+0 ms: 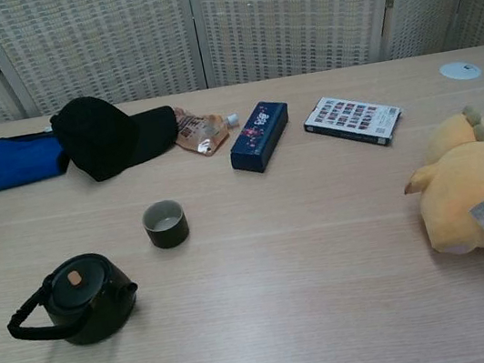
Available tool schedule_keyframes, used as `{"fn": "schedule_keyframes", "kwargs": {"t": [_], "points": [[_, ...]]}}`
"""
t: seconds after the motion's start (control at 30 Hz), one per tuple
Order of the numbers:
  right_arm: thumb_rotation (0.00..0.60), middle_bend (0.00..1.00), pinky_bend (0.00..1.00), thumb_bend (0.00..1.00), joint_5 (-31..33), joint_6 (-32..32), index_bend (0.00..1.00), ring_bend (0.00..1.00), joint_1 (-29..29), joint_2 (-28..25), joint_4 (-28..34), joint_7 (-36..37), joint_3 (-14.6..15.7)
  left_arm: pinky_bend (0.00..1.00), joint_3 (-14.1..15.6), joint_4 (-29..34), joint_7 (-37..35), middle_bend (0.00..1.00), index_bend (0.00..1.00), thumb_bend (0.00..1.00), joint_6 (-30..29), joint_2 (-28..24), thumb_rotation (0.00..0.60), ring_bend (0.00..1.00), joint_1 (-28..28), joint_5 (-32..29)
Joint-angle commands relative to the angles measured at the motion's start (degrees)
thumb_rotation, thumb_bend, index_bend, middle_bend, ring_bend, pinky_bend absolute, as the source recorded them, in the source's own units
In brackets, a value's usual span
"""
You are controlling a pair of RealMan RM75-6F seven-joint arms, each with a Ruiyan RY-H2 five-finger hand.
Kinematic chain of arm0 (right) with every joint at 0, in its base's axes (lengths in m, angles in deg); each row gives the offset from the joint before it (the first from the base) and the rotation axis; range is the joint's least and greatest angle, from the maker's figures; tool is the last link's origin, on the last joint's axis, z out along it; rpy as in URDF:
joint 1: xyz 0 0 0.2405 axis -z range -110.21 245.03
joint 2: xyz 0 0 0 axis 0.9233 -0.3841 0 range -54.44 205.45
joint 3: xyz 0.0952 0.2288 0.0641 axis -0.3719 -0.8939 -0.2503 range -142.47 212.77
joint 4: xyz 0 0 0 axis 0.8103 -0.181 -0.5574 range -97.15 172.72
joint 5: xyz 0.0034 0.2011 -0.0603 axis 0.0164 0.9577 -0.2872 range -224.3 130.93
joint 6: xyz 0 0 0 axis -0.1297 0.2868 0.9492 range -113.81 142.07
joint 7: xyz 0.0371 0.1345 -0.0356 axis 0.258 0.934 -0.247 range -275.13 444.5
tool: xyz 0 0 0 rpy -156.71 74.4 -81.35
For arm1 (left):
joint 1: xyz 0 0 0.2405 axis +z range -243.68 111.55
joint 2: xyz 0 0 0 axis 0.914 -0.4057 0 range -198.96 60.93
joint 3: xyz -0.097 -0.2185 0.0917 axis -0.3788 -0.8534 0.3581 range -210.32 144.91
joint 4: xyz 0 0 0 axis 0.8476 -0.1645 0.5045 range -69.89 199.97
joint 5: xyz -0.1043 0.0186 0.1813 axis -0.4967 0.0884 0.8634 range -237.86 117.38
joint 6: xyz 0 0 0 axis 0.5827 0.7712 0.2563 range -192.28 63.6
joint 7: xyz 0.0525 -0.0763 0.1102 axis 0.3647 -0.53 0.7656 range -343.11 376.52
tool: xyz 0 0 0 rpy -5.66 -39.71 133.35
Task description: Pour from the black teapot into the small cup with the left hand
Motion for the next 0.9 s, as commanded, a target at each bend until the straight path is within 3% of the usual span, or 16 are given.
{"fn": "schedule_keyframes", "kwargs": {"t": [0.03, 0.57, 0.9], "points": [[0.6, 0.04, 0.01, 0.29, 0.0, 0.0, 0.0, 0.0, 0.0, 0.0, 0.0, 0.0, 0.0, 0.0, 0.0, -0.3, -0.3, 0.0, 0.0, 0.35, -0.4, 0.2, 0.6, 0.05, 0.1, 0.5], [0.6, 0.04, 0.01, 0.29, -0.3, 2.4, 0.0, 0.0, 0.6, -1.5, 0.8, -0.2, -0.7, 0.0, 0.9, 0.3, -4.3, 0.0, 0.0, 0.34, 0.6, -1.7, 0.6, 0.05, -0.6, 3.3], [0.6, 0.04, 0.01, 0.29, -0.3, 2.6, 0.0, 0.0, 0.4, -2.6, 2.1, -1.2, -1.2, 0.0, 3.6, 0.8, -8.1, 0.0, 0.0, 0.34, 6.5, -4.8, 0.6, 0.04, -4.1, 8.8]]}}
